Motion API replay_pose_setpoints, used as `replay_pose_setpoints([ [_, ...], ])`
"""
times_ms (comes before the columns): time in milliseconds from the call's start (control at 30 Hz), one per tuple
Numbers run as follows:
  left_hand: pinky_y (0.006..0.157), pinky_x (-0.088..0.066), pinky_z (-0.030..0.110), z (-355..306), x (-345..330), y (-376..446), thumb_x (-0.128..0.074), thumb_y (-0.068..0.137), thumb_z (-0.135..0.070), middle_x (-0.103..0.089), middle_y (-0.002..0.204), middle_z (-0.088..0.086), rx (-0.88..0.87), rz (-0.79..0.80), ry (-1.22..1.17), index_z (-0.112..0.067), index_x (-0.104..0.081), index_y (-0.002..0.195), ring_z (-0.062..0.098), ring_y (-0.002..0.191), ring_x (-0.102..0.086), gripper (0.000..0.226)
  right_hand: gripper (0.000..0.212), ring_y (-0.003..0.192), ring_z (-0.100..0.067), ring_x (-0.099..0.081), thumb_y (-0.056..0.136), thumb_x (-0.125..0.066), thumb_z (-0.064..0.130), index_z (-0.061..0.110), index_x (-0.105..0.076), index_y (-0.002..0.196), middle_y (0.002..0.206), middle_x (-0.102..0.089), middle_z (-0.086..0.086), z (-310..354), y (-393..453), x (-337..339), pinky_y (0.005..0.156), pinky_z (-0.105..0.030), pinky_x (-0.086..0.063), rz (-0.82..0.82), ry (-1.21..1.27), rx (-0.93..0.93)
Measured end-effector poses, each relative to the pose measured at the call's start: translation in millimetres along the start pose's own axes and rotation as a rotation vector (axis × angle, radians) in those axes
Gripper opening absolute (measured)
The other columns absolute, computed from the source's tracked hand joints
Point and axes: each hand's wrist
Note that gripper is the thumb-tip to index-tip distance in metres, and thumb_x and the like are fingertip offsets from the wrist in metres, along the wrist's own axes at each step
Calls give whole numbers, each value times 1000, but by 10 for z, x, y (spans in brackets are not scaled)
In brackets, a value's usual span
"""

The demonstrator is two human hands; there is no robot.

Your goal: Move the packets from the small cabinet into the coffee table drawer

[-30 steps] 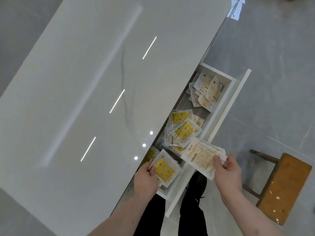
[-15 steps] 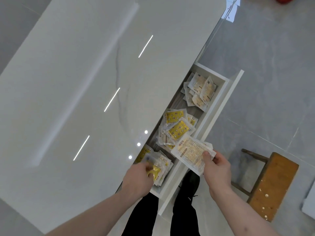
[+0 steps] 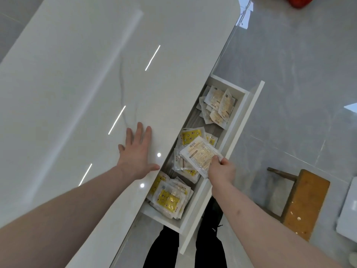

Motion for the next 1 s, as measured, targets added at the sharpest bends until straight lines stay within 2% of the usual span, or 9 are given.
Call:
replay_pose_setpoints([
  [100,117,-18,68,-28,15,-3,-81,75,-54,32,162,-4,27,3,-24,-28,19,156,36,151,22,131,26,88,-30,-72,102,-54,23,23,-65,78,93,-71,-4,-106,8,-13,79,-43,-62,-16,-18,-86],
  [167,117,-19,68,-51,23,9,-81,75,-53,35,161,-3,34,13,-19,-28,21,155,37,150,23,133,27,84,-30,-73,101,-53,22,26,-67,78,84,-71,0,-185,-24,25,79,-48,-63,-14,-8,-130],
  [233,117,-20,68,-75,28,16,-81,75,-52,36,160,-2,47,26,-15,-27,23,155,38,150,24,134,22,85,-26,-73,101,-52,25,25,-70,89,88,-72,1,-205,-47,61,79,-47,-63,-9,-6,-121],
  [400,116,-22,68,-87,31,27,-82,75,-51,38,159,-3,51,28,-23,-27,24,154,38,150,24,134,24,86,-21,-72,103,-51,29,28,-64,83,97,-73,-1,187,80,19,76,-39,-63,-32,177,-106],
  [533,116,-23,68,-75,12,35,-83,74,-50,37,159,-3,51,13,-29,-28,24,153,38,150,24,135,11,86,-23,-73,101,-53,18,26,-62,100,101,-71,-1,727,241,-62,54,-25,-57,-32,379,-155],
  [567,116,-23,68,-73,4,41,-83,74,-51,37,159,-3,50,9,-27,-28,24,153,38,150,24,135,17,86,-24,-74,101,-53,15,28,-60,108,103,-71,-1,852,275,-85,49,-23,-55,-16,422,-164],
  [700,116,-21,67,-68,-17,55,-82,75,-51,39,158,-3,46,8,-31,-28,27,153,37,149,26,136,41,88,-23,-75,99,-53,8,28,-54,135,117,-71,-3,1246,434,-149,55,-24,-56,2,580,-148],
  [900,116,-21,67,-64,-7,60,-82,74,-51,40,158,-4,55,7,-30,-28,28,153,37,149,26,137,64,78,-21,-75,97,-57,11,24,-32,154,126,-66,-12,1176,539,-137,85,-38,-62,67,311,-168],
  [1000,116,-25,65,-96,26,39,-83,73,-52,38,159,-4,57,21,-13,-28,27,153,37,150,23,138,65,99,-24,-70,95,-60,13,29,-33,153,143,-53,-5,924,304,-50,87,-41,-61,117,80,-12],
])
Point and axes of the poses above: each hand's wrist, its own y-axis towards the middle knuckle, its own x-axis out of the back of the hand, z = x × y
